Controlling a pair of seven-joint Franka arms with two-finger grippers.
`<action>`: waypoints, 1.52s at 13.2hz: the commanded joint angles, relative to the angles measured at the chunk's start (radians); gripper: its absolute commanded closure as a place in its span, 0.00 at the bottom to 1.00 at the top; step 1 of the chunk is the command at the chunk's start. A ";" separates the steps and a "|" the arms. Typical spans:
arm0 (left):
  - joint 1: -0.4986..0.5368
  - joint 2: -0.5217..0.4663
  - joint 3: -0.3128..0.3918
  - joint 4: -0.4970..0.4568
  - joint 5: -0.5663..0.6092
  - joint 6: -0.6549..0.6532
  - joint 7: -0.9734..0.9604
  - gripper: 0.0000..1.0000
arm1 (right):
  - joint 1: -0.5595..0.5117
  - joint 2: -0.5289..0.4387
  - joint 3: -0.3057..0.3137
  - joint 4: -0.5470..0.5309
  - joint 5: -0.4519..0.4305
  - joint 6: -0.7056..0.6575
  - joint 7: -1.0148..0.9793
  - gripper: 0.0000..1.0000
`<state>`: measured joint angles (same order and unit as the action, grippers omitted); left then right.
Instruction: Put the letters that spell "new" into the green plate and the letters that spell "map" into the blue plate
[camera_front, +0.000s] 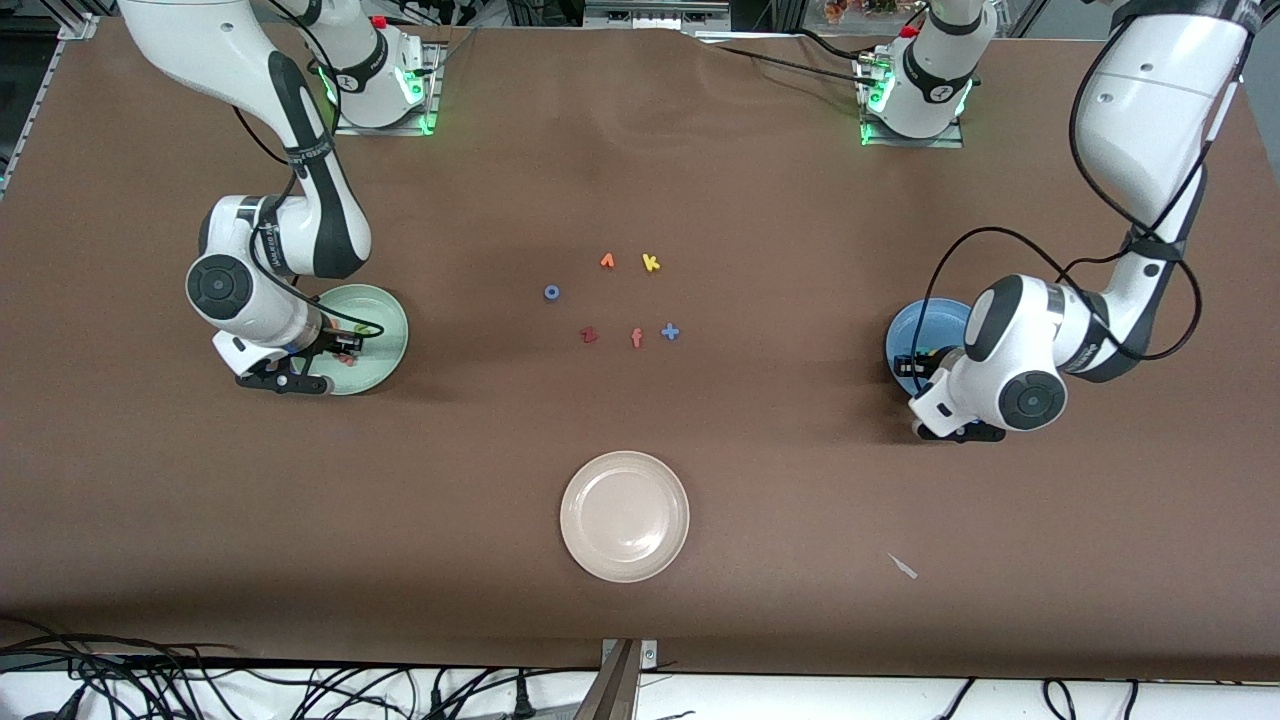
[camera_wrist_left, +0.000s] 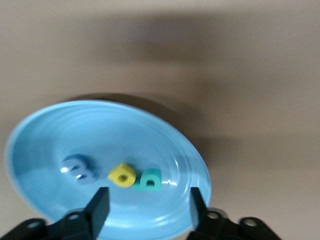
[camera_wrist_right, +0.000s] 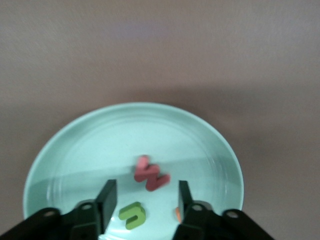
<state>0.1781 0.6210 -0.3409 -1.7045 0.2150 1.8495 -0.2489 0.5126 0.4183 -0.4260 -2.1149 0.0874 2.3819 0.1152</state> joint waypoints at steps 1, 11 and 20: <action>-0.009 -0.090 -0.021 0.066 0.007 -0.105 0.007 0.00 | -0.003 -0.035 0.006 0.088 0.022 -0.145 -0.019 0.01; -0.034 -0.236 -0.012 0.333 -0.072 -0.320 0.167 0.00 | -0.003 -0.069 -0.036 0.717 0.023 -0.846 -0.117 0.00; -0.173 -0.395 0.252 0.275 -0.263 -0.285 0.348 0.02 | -0.466 -0.392 0.401 0.533 -0.076 -0.888 -0.120 0.00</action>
<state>0.0193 0.2672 -0.1197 -1.3719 -0.0159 1.5438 0.0487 0.1610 0.1441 -0.1565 -1.4374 0.0734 1.4784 0.0045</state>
